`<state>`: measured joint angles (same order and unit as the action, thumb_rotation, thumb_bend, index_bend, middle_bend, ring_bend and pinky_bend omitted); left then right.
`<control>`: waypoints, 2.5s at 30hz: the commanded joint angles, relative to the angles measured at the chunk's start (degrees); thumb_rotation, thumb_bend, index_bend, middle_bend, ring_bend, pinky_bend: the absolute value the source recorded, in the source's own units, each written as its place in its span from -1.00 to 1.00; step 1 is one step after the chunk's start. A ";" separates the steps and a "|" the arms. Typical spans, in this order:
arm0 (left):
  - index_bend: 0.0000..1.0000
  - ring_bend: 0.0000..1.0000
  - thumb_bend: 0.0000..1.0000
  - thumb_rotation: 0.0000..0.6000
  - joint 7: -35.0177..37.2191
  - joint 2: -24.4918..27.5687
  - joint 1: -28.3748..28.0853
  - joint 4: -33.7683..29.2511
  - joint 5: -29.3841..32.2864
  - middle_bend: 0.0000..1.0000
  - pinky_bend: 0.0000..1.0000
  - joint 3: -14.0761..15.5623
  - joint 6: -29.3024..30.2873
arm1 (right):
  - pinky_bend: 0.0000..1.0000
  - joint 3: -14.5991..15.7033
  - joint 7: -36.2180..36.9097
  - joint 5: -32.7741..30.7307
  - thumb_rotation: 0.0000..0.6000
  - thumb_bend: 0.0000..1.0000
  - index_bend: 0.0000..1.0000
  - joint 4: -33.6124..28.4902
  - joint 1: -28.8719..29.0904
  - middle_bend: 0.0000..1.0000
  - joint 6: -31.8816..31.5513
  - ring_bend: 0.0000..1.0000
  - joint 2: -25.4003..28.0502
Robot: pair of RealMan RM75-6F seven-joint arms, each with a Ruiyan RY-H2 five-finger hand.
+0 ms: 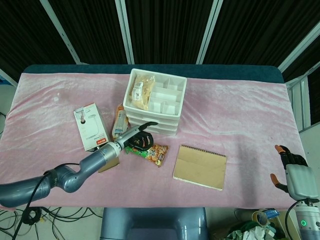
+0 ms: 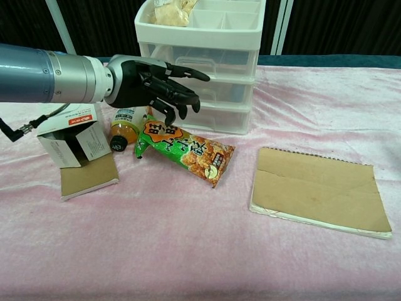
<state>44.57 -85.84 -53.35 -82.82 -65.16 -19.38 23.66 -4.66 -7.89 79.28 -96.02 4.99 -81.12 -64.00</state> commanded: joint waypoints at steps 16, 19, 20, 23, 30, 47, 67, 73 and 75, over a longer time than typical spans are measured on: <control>-1.00 0.09 -0.15 1.00 7.66 -1.22 2.26 0.78 -4.04 0.08 0.28 -3.24 -1.22 | -0.65 0.17 -0.49 0.07 1.00 -0.50 -0.75 -0.01 0.02 -0.80 0.04 -0.58 -0.11; -1.00 0.09 -0.15 1.00 9.10 -1.60 2.11 1.34 -5.15 0.08 0.28 -3.79 -1.81 | -0.65 0.14 -0.58 -0.03 1.00 -0.50 -0.75 -0.03 0.06 -0.80 0.13 -0.58 -0.11; -1.00 0.09 -0.15 1.00 9.57 -1.71 2.02 1.51 -5.50 0.08 0.28 -3.93 -2.09 | -0.65 0.14 -0.60 -0.04 1.00 -0.50 -0.75 -0.06 0.07 -0.80 0.15 -0.58 -0.10; -1.00 0.09 -0.15 1.00 10.91 -2.16 1.66 2.10 -6.43 0.08 0.28 -4.28 -2.94 | -0.65 0.15 -0.67 -0.07 1.00 -0.50 -0.75 -0.07 0.06 -0.80 0.13 -0.58 -0.09; -1.00 0.09 -0.15 1.00 13.19 -2.81 1.09 2.62 -8.84 0.08 0.28 -4.44 -4.07 | -0.65 0.12 -0.58 -0.13 1.00 -0.49 -0.75 -0.11 0.04 -0.80 0.11 -0.58 -0.03; -1.00 0.09 -0.15 1.00 16.34 -3.76 -0.16 4.19 -11.33 0.10 0.28 -3.65 -4.64 | -0.65 0.14 -0.73 -0.32 1.00 -0.48 -0.75 -0.28 0.00 -0.80 0.14 -0.58 0.05; -1.00 0.09 -0.15 1.00 20.77 -1.04 -0.34 1.93 -16.57 0.14 0.28 -0.55 -2.72 | -0.65 0.19 -1.46 -0.43 1.00 -0.47 -0.75 -0.38 0.03 -0.80 0.13 -0.58 -0.12; -1.00 0.09 -0.15 1.00 23.13 0.09 -0.30 1.22 -19.05 0.15 0.28 1.22 -0.64 | -0.65 0.22 -1.64 -0.43 1.00 -0.46 -0.75 -0.43 0.02 -0.80 0.12 -0.58 -0.14; -1.00 0.09 -0.15 1.00 24.04 0.56 -0.47 1.01 -20.14 0.15 0.28 2.14 -0.07 | -0.65 0.24 -1.72 -0.43 1.00 -0.46 -0.75 -0.44 0.03 -0.80 0.14 -0.58 -0.16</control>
<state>68.02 -85.66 -53.70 -81.60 -84.67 -17.82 23.18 -4.43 -9.61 78.85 -96.46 5.02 -80.98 -64.16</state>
